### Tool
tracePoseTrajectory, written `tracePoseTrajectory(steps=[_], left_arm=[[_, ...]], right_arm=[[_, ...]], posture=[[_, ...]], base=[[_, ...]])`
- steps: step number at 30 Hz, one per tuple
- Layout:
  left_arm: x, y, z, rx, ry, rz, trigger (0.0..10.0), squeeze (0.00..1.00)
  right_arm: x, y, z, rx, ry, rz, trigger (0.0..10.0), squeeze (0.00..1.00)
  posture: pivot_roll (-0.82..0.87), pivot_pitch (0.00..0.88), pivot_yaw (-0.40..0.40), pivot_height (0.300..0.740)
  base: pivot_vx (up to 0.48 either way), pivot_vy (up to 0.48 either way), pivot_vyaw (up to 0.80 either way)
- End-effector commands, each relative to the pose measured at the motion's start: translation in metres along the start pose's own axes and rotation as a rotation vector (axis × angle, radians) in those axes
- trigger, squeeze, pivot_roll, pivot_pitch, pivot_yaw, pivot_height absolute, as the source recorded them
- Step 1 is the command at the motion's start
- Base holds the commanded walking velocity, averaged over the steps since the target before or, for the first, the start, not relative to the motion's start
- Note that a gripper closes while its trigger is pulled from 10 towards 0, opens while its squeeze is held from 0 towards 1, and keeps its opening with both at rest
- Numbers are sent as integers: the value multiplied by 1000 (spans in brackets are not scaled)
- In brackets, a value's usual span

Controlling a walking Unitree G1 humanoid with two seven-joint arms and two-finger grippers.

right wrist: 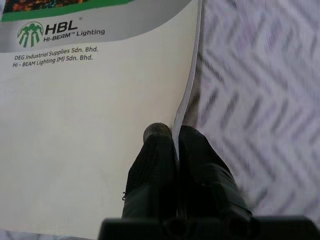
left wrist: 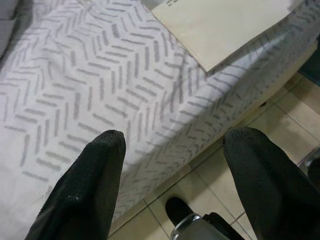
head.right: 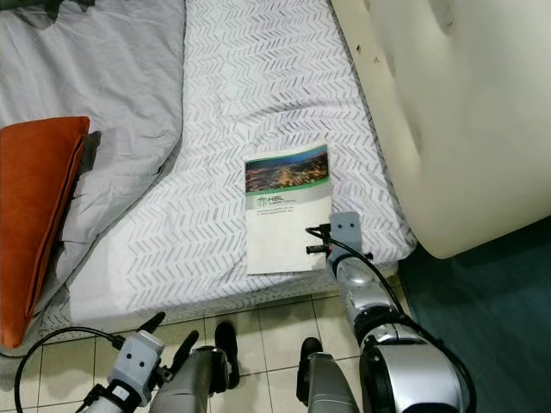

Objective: Clean up the room

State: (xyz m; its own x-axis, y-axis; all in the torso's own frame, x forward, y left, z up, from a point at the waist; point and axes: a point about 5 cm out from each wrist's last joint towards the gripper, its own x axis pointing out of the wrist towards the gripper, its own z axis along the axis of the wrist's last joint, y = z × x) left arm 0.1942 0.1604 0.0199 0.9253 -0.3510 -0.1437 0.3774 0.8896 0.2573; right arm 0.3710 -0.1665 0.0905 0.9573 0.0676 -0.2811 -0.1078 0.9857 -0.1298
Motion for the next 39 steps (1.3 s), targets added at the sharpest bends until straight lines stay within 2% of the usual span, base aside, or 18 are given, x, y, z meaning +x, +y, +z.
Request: tracePoseTrajectory(steps=[1, 5, 9, 18, 33, 34, 39], left_arm=[[-17, -4, -14, -24, 58, 11, 10000, 0], [-23, -8, -16, -30, 59, 23, 10000, 0], [-24, -10, -16, -34, 59, 24, 10000, 0], [-23, -12, -17, -42, 58, 35, 10000, 0], [-23, -12, -15, -36, 48, 41, 10000, 0], [-24, -12, -15, -35, 50, 42, 10000, 0], [-25, -14, -16, -35, 56, 40, 10000, 0]], right_arm=[[-3, 3, -12, -68, 48, 35, 0, 0], [-2, 2, -11, -119, 53, 59, 0, 0], [-3, 3, -12, -121, 57, 62, 0, 0], [-1, 22, -10, -171, 38, 149, 0, 0], [0, 22, -6, -197, 24, 138, 0, 0], [0, 22, -6, -211, 27, 140, 10000, 0], [0, 20, -6, -240, 34, 136, 10000, 0]], posture=[[191, 510, 83, 740], [187, 503, 77, 740], [187, 503, 77, 740], [192, 496, 75, 740], [197, 492, 68, 740], [194, 492, 67, 740], [193, 492, 65, 740]], base=[[0, 0, 0], [0, 0, 0], [0, 0, 0], [0, 0, 0], [0, 0, 0], [0, 0, 0], [0, 0, 0]])
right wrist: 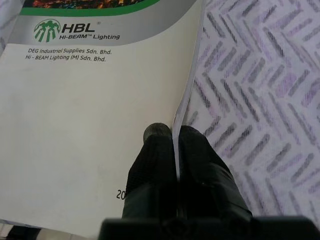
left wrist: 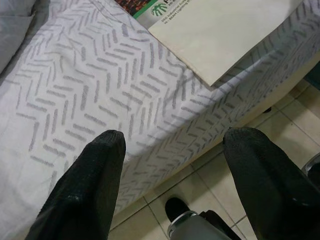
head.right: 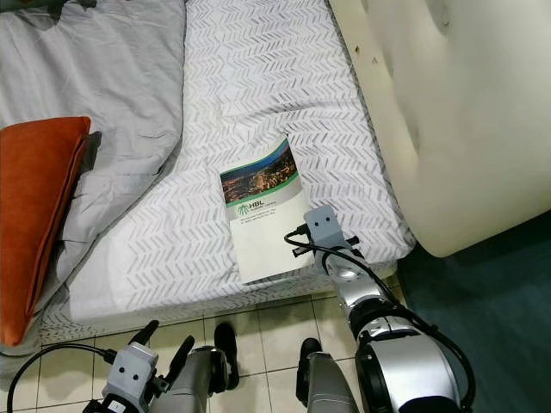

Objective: Clean up the room

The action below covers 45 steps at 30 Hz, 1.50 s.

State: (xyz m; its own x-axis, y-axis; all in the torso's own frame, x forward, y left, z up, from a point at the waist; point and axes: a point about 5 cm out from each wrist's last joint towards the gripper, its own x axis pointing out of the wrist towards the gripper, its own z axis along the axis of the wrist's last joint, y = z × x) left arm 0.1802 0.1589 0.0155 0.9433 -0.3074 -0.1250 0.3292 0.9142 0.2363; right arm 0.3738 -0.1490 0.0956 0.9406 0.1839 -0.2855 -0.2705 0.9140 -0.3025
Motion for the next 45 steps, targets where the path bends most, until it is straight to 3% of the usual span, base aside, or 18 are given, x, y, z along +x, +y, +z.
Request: tracePoseTrajectory(steps=[1, 5, 6, 7, 17, 22, 23, 25, 27, 29, 32, 34, 37, 40, 42, 45], left_arm=[[-14, -5, -12, -4, 63, -10, 10000, 0], [-13, -6, -12, -4, 64, -10, 10000, 0], [-13, -6, -12, -3, 65, -10, 10000, 0], [-13, -6, -13, -3, 65, -10, 10000, 0], [-9, -7, -14, 4, 67, -14, 10000, 0], [-6, -6, -14, 12, 64, -13, 10000, 0], [-1, -2, -13, 15, 55, -3, 10000, 0], [3, 2, -10, 18, 38, 6, 10000, 0], [7, 4, -8, 12, 26, 12, 10000, 0], [14, 5, -6, -8, 15, 20, 10000, 0], [25, 11, -4, -70, 31, 54, 10000, 0], [27, 14, -4, -87, 40, 68, 10000, 0], [40, 25, -5, -115, 91, 132, 10000, 0], [64, 44, 17, -134, 31, 192, 10000, 0], [68, 48, 22, -136, 23, 210, 10000, 0], [77, 56, 45, -178, -45, 254, 10000, 0]], right_arm=[[-2, 7, -13, -17, 54, 27, 10000, 0], [-3, 4, -14, -47, 61, 19, 10000, 0], [-3, 3, -15, -58, 61, 12, 10000, 239], [-3, 1, -15, -63, 63, -2, 10000, 1000], [-3, -7, -13, -52, 62, -71, 10000, 1000], [-3, -16, -6, -115, 25, -119, 10000, 1000], [-4, -28, 6, -224, -34, -173, 10000, 1000], [-5, -43, 19, -341, -102, -222, 10000, 1000], [-7, -49, 26, -396, -146, -236, 10000, 1000], [-10, -52, 28, -395, -185, -232, 10000, 1000], [-15, -52, 18, -293, -214, -204, 10000, 1000], [-17, -51, 13, -259, -220, -199, 10000, 1000], [-24, -45, -16, -12, -165, -213, 10000, 1000], [-41, -27, -59, 238, -114, -247, 10000, 1000], [-44, -24, -64, 259, -114, -249, 10000, 1000], [-67, -9, -96, 373, -82, -276, 10000, 1000]], posture=[[193, 492, 65, 740], [190, 493, 62, 740], [190, 493, 62, 740], [190, 493, 62, 740], [182, 477, 61, 740], [179, 458, 59, 740], [167, 397, 47, 740], [160, 367, 43, 740], [139, 319, 30, 740], [122, 276, 20, 740], [83, 169, 15, 740], [83, 169, 15, 740], [61, 66, 8, 740], [44, 0, 1, 740], [41, 0, 2, 740], [23, 0, 10, 740]], base=[[0, 0, 0], [0, 0, 0], [0, 0, 0], [0, 0, 0], [0, 0, 0], [0, 0, 0], [0, 0, 0], [0, 0, 0], [0, 0, 0], [0, 0, 0], [0, 0, 0], [0, 0, 0], [0, 0, 0], [0, 0, 0], [0, 0, 0], [0, 0, 0]])
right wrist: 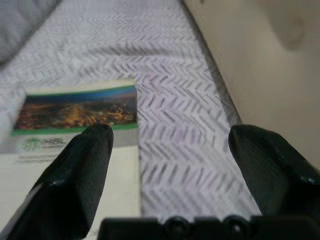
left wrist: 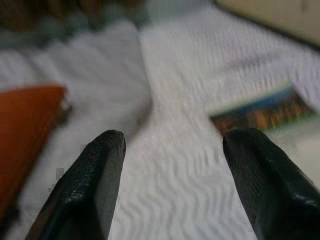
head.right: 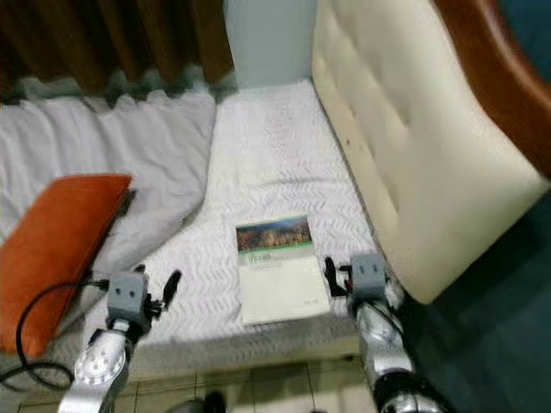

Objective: Clean up the room

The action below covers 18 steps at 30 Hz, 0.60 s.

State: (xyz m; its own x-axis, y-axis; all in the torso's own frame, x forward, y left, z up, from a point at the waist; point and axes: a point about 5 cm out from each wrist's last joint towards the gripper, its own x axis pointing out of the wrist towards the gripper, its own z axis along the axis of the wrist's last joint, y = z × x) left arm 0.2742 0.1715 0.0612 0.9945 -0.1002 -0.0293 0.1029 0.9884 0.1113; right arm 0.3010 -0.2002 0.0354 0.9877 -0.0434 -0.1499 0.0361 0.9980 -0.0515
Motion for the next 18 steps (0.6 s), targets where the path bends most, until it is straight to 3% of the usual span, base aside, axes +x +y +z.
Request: tracePoseTrajectory(steps=[1, 4, 5, 11, 18], left_arm=[[-1, 3, 1, -31, 13, 28, 10000, 0], [12, 1, 6, -109, 18, 66, 10000, 0], [16, 0, 6, -126, 27, 72, 10000, 0], [28, -1, 7, -159, 58, 74, 10000, 0], [21, 6, -5, -119, 111, 78, 10000, 0]], right_arm=[[-6, -4, -6, 51, 14, -26, 10000, 1000], [-13, -1, -18, 64, 59, -27, 10000, 1000], [-12, 1, -17, 67, 61, -24, 10000, 0], [-1, 5, 2, 48, 13, 14, 10000, 0], [-4, 5, 1, 34, 11, 25, 10000, 0]], posture=[[23, 0, 10, 740], [1, 0, 24, 740], [-2, 0, 23, 740], [-16, 0, 25, 740], [-8, 0, 33, 740]], base=[[0, 0, 0], [0, 0, 0], [0, 0, 0], [0, 393, 0], [0, 480, 0]])
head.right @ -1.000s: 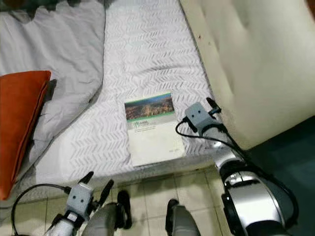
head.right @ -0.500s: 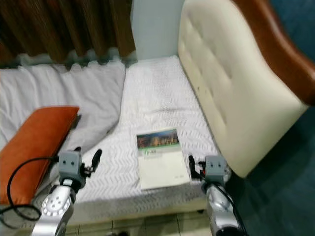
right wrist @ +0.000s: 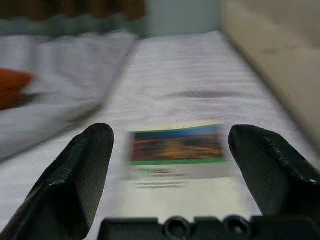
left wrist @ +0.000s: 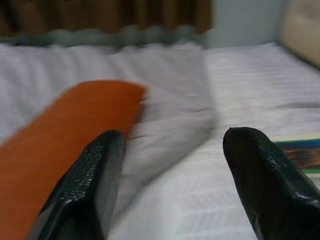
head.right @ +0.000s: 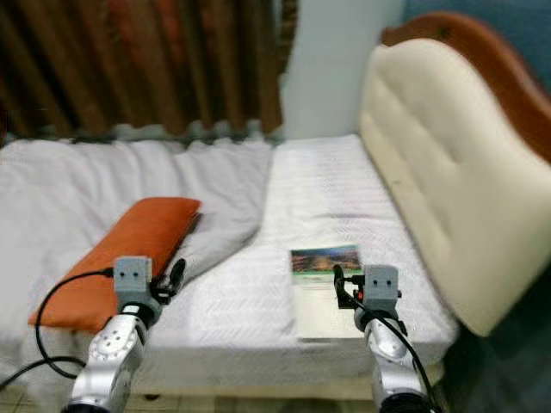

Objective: Clean up the room

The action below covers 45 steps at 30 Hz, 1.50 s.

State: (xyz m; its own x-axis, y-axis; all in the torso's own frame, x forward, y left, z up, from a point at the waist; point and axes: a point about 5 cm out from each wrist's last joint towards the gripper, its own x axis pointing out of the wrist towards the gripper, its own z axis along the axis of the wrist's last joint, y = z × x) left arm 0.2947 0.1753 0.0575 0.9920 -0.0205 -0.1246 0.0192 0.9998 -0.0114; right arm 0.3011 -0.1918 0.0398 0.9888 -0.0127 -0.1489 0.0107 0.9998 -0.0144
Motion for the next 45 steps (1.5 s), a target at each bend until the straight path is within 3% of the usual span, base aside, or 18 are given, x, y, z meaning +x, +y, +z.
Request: tracePoseTrajectory(steps=[1, 10, 15, 22, 24, 27, 30, 33, 38, 45], left_arm=[[0, 2, -3, 14, 12, 0, 10000, 0], [4, 4, 4, 68, -17, -48, 10000, 0], [3, 6, 3, 54, -15, -44, 10000, 0], [-17, 3, -12, 16, 8, -44, 10000, 0], [-38, 5, -23, 33, 28, -63, 10000, 0], [-50, 5, -27, 66, 37, -86, 10000, 0], [-44, 4, -26, 88, 50, -77, 10000, 0], [-30, -3, -11, 77, -12, -83, 10000, 0], [-20, -8, 0, 52, -49, -91, 10000, 0], [-17, -9, -2, 28, -16, -81, 10000, 0]], right_arm=[[-4, -2, -4, 3, 15, -5, 10000, 0], [-5, 5, -2, -13, 15, 28, 10000, 0], [-4, 6, 1, -21, -3, 31, 10000, 0], [-16, 1, 0, -28, -30, 28, 10000, 0], [-35, 0, -7, -56, -26, 64, 10000, 0], [-46, 0, -13, -72, -13, 87, 10000, 0], [-44, 1, -13, -86, -12, 95, 10000, 0], [-35, 5, -6, -91, -26, 106, 10000, 0], [-27, 8, 1, -94, -36, 121, 10000, 0], [-24, 10, 4, -98, -24, 141, 10000, 0]], posture=[[-8, 0, 33, 740], [6, 0, 26, 740], [7, 0, 25, 740], [11, 0, 17, 740], [18, 0, 12, 740], [23, 0, 10, 740], [24, 0, 12, 740], [21, 0, 14, 740], [13, 0, 16, 740], [9, 0, 18, 740]], base=[[0, 480, 0], [0, 480, 0], [0, 480, 0], [0, 480, 0], [0, 480, 0], [0, 480, 0], [0, 0, 0], [0, 0, 0], [88, 0, 0], [439, 0, 0]])
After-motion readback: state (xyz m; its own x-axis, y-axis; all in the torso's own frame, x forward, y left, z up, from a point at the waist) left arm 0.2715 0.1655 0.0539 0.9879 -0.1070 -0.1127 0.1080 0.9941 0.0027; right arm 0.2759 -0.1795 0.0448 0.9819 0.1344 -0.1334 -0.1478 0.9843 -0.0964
